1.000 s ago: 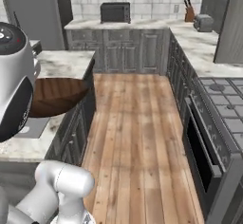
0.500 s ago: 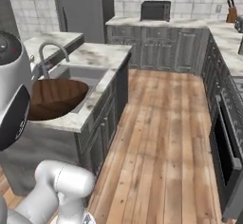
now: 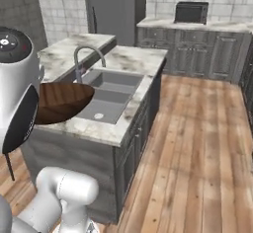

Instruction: Pick up the bowls from the cabinet and place each bowl in front of a stool on the dining counter.

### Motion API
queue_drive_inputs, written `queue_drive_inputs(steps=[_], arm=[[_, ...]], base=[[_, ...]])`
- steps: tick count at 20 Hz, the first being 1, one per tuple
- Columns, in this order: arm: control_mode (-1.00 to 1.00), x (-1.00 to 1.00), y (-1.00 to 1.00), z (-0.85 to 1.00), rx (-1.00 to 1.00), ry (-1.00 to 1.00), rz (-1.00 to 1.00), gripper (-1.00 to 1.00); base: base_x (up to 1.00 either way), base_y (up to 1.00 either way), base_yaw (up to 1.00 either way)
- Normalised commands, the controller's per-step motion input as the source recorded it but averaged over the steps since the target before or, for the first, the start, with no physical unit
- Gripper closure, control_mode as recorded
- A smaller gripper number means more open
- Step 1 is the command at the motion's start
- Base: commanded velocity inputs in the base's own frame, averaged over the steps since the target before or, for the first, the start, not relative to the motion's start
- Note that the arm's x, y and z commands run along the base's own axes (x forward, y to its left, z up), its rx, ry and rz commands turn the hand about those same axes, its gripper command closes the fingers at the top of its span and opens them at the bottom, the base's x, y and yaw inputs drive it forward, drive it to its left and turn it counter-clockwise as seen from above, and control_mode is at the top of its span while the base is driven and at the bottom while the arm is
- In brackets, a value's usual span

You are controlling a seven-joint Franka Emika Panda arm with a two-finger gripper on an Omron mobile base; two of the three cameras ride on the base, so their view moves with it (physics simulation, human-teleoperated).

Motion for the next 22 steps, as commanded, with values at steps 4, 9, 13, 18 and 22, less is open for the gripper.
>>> queue_drive_inputs(steps=[4,9,13,18,22], arm=[[1.00,0.00,0.00,0.00,0.00,0.00,0.00,1.00],[1.00,0.00,0.00,0.00,0.00,0.00,0.00,1.00],[1.00,0.00,0.00,0.00,0.00,0.00,0.00,1.00],[1.00,0.00,0.00,0.00,0.00,0.00,0.00,1.00],[1.00,0.00,0.00,0.00,0.00,0.00,0.00,1.00]], base=[[0.23,1.00,0.00],[0.45,1.00,-0.02],[0.29,1.00,-0.01],[0.42,1.00,0.00],[0.54,1.00,0.00]])
